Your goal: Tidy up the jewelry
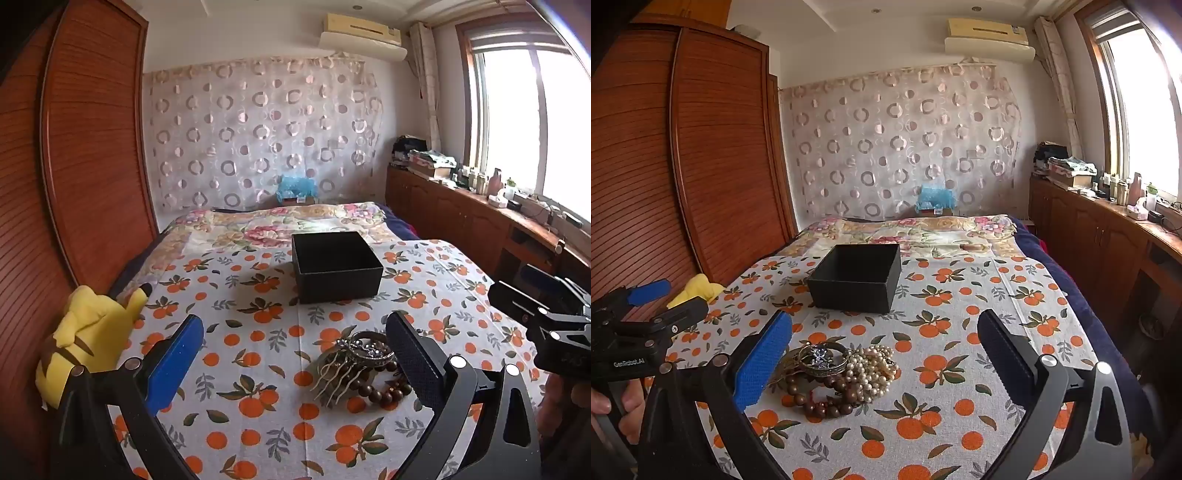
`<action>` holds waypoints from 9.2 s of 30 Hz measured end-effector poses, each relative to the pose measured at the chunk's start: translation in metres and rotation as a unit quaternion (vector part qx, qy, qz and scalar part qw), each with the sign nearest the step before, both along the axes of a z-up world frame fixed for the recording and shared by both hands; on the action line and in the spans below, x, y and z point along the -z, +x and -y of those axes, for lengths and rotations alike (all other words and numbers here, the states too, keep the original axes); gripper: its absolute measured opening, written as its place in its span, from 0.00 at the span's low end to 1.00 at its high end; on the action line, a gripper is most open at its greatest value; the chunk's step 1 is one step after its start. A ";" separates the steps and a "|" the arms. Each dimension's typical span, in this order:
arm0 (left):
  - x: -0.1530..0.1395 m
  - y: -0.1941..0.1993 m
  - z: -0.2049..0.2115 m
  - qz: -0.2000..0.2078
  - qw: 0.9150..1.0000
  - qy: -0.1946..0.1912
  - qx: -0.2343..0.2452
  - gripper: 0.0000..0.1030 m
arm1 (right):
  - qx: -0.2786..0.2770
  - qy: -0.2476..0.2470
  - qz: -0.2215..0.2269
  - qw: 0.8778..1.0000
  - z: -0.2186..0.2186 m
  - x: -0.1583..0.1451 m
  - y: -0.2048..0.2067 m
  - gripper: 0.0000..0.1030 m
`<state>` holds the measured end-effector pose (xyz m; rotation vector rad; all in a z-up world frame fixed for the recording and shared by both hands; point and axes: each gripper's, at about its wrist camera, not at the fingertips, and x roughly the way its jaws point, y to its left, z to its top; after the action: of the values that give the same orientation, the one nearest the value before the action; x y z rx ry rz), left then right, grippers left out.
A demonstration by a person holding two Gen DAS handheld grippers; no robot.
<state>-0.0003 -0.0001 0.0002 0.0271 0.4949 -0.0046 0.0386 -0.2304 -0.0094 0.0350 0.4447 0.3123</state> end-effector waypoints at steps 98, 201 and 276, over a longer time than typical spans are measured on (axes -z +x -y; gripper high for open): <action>0.005 0.011 -0.003 -0.027 1.000 -0.006 0.009 0.93 | -0.044 0.010 -0.016 0.999 -0.003 0.005 0.003 0.98; 0.059 0.122 0.008 -0.139 0.978 -0.041 0.149 0.52 | -0.170 -0.086 -0.129 0.973 -0.012 0.058 0.087 0.62; 0.099 0.036 0.020 -0.201 0.973 0.012 0.112 0.53 | -0.180 -0.134 -0.097 0.970 -0.037 0.039 0.101 0.62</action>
<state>0.0361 -0.0202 -0.0988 0.1073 0.8957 -0.2296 0.1391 -0.1936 -0.0485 -0.2854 0.6858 0.6056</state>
